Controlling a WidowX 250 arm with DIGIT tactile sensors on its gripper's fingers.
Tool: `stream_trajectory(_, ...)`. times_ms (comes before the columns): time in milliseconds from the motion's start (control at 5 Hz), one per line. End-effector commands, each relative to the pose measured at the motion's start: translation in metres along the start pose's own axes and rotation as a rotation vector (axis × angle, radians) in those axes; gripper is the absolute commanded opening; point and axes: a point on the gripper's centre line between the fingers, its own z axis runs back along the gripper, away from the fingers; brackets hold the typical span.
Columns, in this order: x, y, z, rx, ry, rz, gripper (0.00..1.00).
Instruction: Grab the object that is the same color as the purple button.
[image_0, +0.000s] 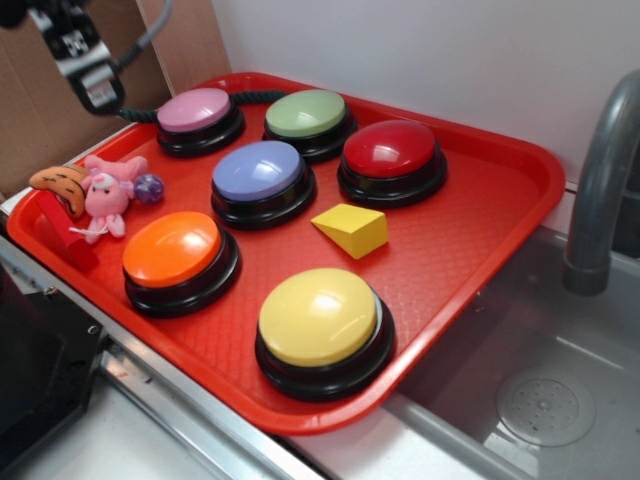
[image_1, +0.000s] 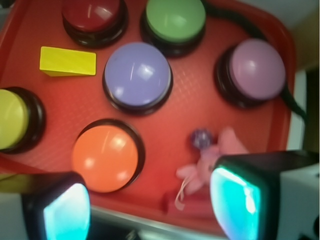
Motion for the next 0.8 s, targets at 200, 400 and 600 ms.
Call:
stream_trajectory(200, 0.007, 0.049, -0.072, -0.039, -0.142, -0.241, 1.0)
stream_trajectory(400, 0.004, 0.058, -0.087, -0.025, -0.144, -0.264, 1.0)
stream_trajectory(600, 0.003, 0.06, -0.102, -0.017, -0.112, -0.28, 1.0)
